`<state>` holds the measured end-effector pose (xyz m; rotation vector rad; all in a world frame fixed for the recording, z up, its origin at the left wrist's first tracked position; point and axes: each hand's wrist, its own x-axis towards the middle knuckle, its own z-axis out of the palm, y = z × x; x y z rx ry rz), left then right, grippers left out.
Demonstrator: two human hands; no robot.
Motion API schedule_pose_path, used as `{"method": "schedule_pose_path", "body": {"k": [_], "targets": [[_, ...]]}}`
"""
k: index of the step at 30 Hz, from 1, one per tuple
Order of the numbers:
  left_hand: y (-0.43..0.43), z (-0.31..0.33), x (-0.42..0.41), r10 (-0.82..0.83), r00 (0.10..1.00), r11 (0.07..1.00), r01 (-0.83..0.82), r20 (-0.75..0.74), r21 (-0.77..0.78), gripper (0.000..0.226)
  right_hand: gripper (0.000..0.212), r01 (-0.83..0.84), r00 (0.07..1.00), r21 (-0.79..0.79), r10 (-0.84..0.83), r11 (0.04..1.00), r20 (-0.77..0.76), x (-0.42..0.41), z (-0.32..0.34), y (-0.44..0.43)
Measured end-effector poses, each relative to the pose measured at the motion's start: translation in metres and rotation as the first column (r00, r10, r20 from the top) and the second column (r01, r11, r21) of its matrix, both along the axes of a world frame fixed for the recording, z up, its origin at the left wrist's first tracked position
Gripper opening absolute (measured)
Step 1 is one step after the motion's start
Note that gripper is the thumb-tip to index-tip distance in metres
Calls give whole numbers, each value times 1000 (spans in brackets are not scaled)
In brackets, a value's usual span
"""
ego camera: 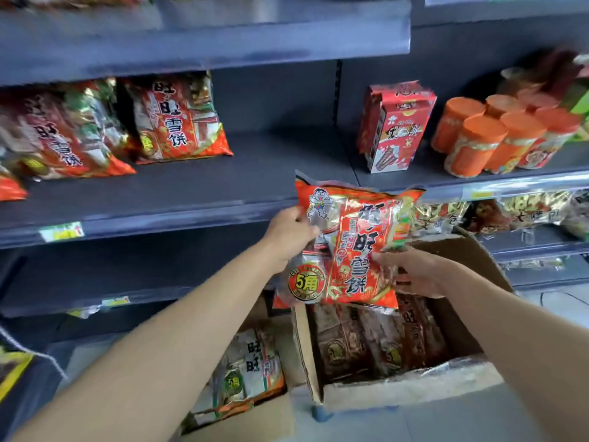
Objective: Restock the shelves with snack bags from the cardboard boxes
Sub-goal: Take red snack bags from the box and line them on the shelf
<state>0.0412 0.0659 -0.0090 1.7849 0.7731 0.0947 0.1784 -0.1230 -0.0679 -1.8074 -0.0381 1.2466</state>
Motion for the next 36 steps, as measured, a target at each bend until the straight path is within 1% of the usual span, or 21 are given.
{"method": "schedule_pose_path", "body": {"k": [1,2,4,5,7,8,10,11,13,15,17,19,21,24,26,28,30,33,36], "targets": [[14,10,-5,38,999,999,-38,36,17,17,29,0,1000,34,-1,999,8,-3,11,13],[30,18,-10,84,994,995,-87,67,40,26,21,0,1000,58,-1,998,21,-4,20,27],[63,31,-21,193,973,977,-203,130,71,32,14,4,997,123,-13,992,71,-11,36,62],[80,36,-28,249,955,962,-263,160,77,31,16,-6,995,166,-10,986,96,-17,43,82],[116,45,-42,350,912,922,-376,214,94,22,29,-10,991,237,-23,971,135,-29,56,126],[135,48,-48,390,892,899,-423,230,117,15,28,-14,986,257,-29,966,164,-37,63,149],[174,51,-60,456,856,848,-501,245,173,8,16,-20,973,280,-46,960,228,-52,75,197],[194,52,-65,482,841,827,-530,246,191,7,12,-5,969,293,-67,956,236,-58,77,221],[233,50,-74,523,819,799,-568,235,200,12,12,22,958,305,-107,952,266,-67,81,268],[269,45,-81,554,807,791,-587,205,172,15,19,26,936,284,-123,958,331,-72,80,311],[303,39,-85,573,800,794,-596,175,121,12,35,18,916,267,-123,964,383,-75,76,350],[332,32,-85,558,813,815,-574,166,74,20,41,17,894,253,-128,967,430,-74,73,384],[360,24,-83,536,830,836,-547,152,39,28,39,27,878,216,-127,976,461,-71,69,410],[389,19,-75,508,844,856,-517,170,10,35,33,57,825,194,-156,979,543,-62,67,438],[401,18,-68,482,856,870,-493,184,11,41,40,93,802,211,-198,973,564,-55,63,452],[408,14,-62,461,868,882,-470,184,9,43,44,127,808,209,-223,970,545,-53,56,460],[409,5,-57,445,879,891,-454,170,14,51,45,120,821,183,-202,976,535,-52,46,464],[413,-8,-53,451,882,886,-460,138,48,73,44,66,795,132,-132,989,592,-54,37,465],[414,-10,-52,463,881,878,-471,96,84,80,46,67,782,124,-129,990,610,-56,38,464]]}}
